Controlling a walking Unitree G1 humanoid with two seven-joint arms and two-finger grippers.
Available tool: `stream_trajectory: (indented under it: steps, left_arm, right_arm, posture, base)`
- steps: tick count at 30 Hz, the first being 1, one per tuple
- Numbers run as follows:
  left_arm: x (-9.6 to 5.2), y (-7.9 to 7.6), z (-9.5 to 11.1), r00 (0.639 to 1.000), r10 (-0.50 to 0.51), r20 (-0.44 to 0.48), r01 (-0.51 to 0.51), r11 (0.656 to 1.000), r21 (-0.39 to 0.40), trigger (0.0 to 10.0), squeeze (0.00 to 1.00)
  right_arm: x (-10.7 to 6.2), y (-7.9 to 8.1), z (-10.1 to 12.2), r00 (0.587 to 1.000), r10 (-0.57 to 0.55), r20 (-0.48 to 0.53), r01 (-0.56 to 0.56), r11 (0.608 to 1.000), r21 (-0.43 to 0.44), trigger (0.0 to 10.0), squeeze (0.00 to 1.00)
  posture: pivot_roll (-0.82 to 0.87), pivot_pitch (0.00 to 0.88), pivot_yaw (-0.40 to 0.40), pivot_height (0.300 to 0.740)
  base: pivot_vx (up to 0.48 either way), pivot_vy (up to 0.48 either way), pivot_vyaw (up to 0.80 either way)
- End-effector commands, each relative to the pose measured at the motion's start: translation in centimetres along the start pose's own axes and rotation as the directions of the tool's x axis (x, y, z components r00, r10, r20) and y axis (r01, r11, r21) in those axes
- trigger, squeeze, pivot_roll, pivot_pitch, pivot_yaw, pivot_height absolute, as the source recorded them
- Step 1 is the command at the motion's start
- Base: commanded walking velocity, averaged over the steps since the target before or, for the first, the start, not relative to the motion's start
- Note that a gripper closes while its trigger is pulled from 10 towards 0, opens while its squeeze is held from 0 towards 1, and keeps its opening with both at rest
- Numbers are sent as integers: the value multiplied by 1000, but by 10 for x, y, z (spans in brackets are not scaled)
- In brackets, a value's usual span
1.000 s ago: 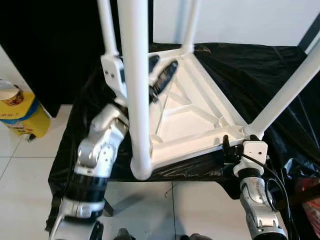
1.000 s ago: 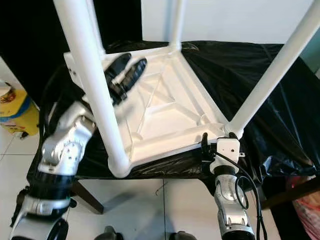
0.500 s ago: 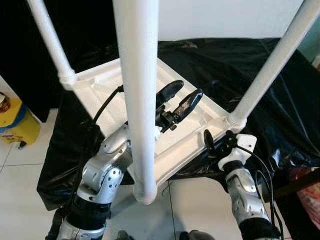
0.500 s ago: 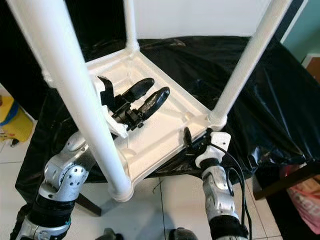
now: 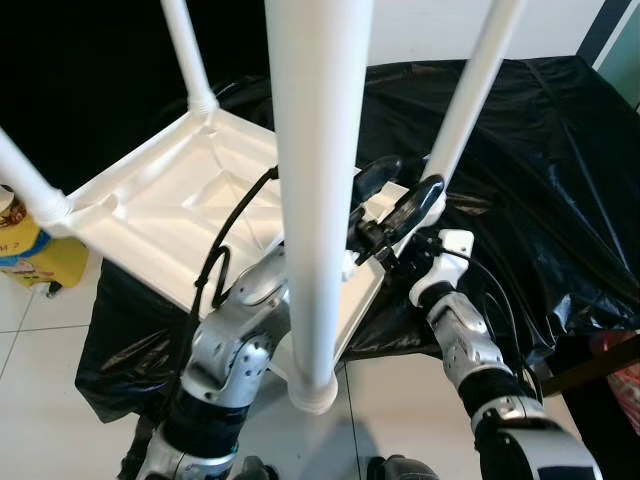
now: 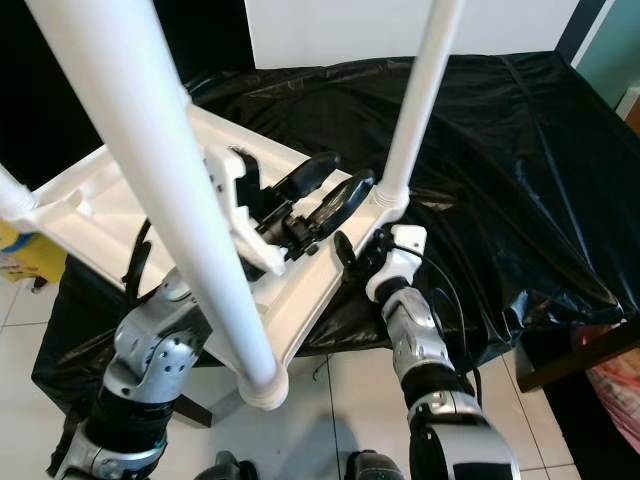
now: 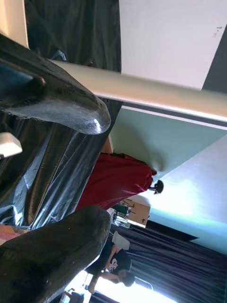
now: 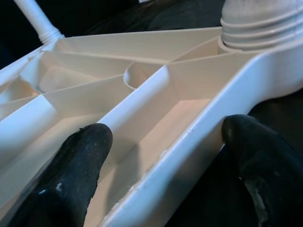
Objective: Building children table
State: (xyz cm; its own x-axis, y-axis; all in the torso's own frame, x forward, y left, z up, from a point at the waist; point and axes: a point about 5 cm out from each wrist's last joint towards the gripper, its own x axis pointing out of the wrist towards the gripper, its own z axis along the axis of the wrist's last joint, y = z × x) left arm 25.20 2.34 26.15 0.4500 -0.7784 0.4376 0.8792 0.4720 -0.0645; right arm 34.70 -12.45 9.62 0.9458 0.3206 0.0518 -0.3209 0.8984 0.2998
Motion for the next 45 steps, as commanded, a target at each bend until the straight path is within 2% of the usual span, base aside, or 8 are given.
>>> stream_trajectory:
  steps: [1, 6, 16, 23, 27, 37, 39, 45]
  left_arm:
    - [7, -6, -4, 1000, -17, -17, 17, 1000, -10, 10000, 0]
    - [7, -6, -5, 1000, -12, -21, 12, 1000, -10, 10000, 0]
    - [-36, 40, -11, 982, 76, -175, -50, 988, 146, 10000, 0]
    - [-73, 67, -22, 928, 62, -368, 56, 951, 303, 10000, 0]
    - [-91, 77, -38, 866, 46, -498, 156, 921, 357, 10000, 0]
    - [-116, 94, -42, 782, 49, -622, 237, 899, 368, 10000, 0]
    - [-132, 99, -39, 728, 6, -685, 329, 874, 357, 10000, 0]
    - [-144, 97, -39, 672, -45, -739, 411, 853, 322, 10000, 0]
  right_arm:
    - [-1, 8, -20, 996, 18, -90, -16, 999, 29, 10000, 0]
    - [0, 4, -19, 997, -15, -82, 17, 1000, 24, 10000, 0]
    - [-21, -9, -14, 1000, -19, 1, 19, 985, -171, 10000, 0]
    - [-47, -1, -1, 988, 149, 29, -140, 969, -202, 10000, 0]
    - [-67, 6, 12, 946, 324, -32, -321, 913, -252, 10000, 0]
    - [-87, -2, 33, 916, 391, -84, -397, 863, -313, 10000, 0]
    - [-102, 0, 44, 883, 442, -157, -468, 808, -357, 10000, 0]
    - [-113, 2, 53, 852, 475, -221, -523, 765, -377, 10000, 0]
  posture:
    - [121, 133, 49, 740]
    - [119, 135, 49, 740]
    - [102, 142, 27, 740]
    - [73, 139, 1, 740]
    - [52, 139, -5, 740]
    - [26, 137, -6, 740]
    - [25, 136, -8, 740]
    - [24, 137, -8, 740]
  base:
    - [0, 0, 0]
    - [0, 0, 0]
    - [0, 0, 0]
    - [0, 0, 0]
    - [0, 0, 0]
    - [0, 0, 0]
    - [0, 0, 0]
    - [0, 0, 0]
